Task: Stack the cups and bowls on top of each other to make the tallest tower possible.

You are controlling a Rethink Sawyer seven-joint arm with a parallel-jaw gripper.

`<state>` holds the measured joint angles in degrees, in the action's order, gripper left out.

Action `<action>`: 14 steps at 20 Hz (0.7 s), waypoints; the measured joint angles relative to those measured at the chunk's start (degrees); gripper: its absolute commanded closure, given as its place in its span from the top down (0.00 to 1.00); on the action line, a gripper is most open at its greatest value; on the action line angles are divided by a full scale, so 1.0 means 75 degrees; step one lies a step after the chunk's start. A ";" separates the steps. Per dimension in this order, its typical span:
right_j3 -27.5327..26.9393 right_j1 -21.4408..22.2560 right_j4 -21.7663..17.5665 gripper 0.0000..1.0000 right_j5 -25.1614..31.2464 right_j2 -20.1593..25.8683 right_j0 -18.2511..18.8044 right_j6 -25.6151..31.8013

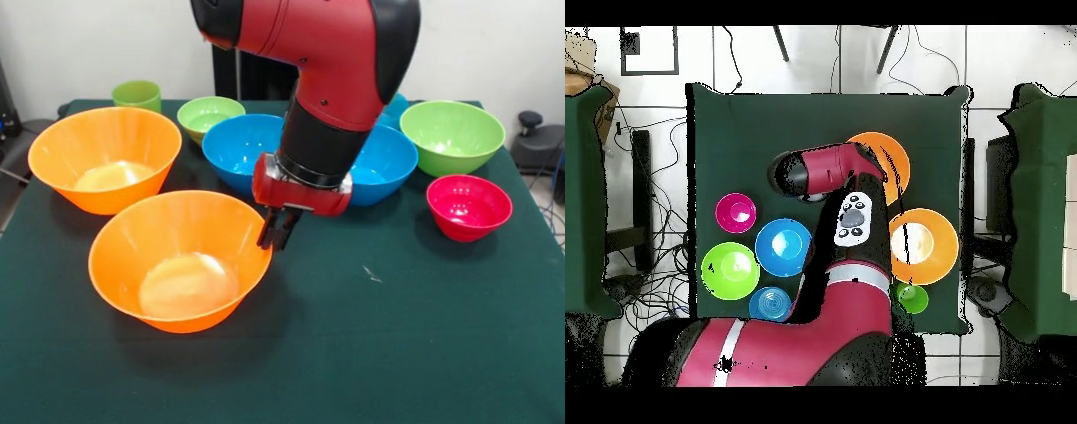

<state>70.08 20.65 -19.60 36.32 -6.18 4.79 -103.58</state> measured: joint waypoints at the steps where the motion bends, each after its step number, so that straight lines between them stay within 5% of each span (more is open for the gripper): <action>1: 0.0000 -0.0005 0.0060 0.00 0.0000 -0.0028 -0.0039 0.0000; 14: 0.0000 -0.0038 0.0660 0.00 0.0000 -0.0332 -0.0614 -0.0312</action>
<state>70.08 20.36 -14.65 36.32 -8.67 0.19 -105.92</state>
